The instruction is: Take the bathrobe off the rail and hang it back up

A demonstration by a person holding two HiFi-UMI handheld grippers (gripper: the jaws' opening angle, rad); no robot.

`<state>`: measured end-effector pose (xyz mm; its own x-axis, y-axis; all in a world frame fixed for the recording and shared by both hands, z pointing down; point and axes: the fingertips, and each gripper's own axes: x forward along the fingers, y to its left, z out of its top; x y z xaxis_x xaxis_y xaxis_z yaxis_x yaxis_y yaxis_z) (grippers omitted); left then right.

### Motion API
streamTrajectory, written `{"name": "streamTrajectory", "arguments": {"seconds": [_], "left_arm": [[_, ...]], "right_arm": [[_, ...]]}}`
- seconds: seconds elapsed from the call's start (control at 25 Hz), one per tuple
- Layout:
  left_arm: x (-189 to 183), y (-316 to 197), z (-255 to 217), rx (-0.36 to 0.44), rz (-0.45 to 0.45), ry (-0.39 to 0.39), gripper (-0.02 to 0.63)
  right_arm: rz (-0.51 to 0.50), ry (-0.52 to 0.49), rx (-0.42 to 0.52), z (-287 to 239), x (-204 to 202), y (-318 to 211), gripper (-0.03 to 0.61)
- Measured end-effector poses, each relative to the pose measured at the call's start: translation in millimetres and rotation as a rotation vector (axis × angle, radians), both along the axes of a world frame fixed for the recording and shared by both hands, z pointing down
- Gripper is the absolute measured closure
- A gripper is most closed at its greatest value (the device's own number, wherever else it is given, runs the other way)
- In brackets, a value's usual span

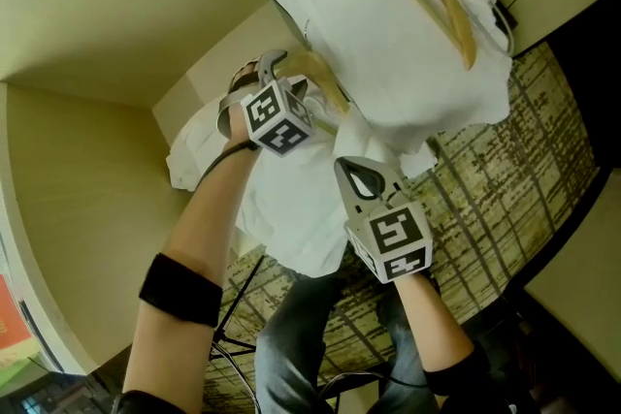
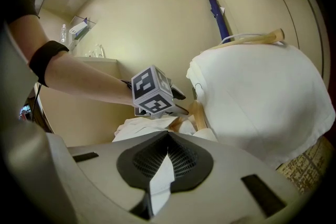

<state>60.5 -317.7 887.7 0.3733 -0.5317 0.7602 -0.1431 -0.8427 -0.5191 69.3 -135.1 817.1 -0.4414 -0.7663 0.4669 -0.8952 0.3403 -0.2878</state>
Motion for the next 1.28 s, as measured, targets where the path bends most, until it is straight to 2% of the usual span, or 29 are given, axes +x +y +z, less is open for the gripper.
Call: {"name": "streamTrajectory", "arguments": {"seconds": [0.12, 0.24, 0.36, 0.48, 0.56, 0.76, 0.96, 1.08, 1.28], "left_arm": [[-10.8, 14.7, -31.0, -0.005, -0.021, 0.011, 0.344], [-20.2, 36.1, -88.9, 0.008, -0.057, 0.067, 0.35], [-34.0, 66.6, -165.7, 0.049, -0.111, 0.152, 0.438], [-51.0, 98.9, -250.9, 0.093, -0.221, 0.29, 0.575], [-61.2, 123.1, -304.6, 0.106, -0.29, 0.377, 0.614], [-77.0, 172.9, -423.6, 0.133, -0.384, 0.532, 0.614], [-90.0, 210.0, -520.7, 0.17, -0.447, 0.667, 0.614], [-103.8, 236.4, -555.1, 0.149, -0.511, 0.755, 0.614], [-127.9, 278.6, -593.5, 0.157, -0.58, 0.827, 0.614]], "right_arm": [[0.007, 0.01, -0.003, -24.9, 6.5, 2.3, 0.552], [0.003, 0.027, 0.002, -66.5, 15.0, 4.5, 0.552], [-0.009, 0.049, 0.011, -120.9, 24.3, 8.6, 0.553], [-0.016, 0.072, 0.038, -184.8, 37.2, 13.6, 0.552], [-0.022, 0.088, 0.057, -229.1, 44.8, 21.5, 0.553], [-0.05, 0.11, 0.124, -331.7, 55.7, 39.8, 0.552], [-0.084, 0.117, 0.201, -407.9, 65.8, 56.2, 0.552], [-0.107, 0.135, 0.229, -438.8, 69.9, 70.5, 0.552], [-0.132, 0.153, 0.275, -481.3, 74.3, 92.7, 0.552]]}}
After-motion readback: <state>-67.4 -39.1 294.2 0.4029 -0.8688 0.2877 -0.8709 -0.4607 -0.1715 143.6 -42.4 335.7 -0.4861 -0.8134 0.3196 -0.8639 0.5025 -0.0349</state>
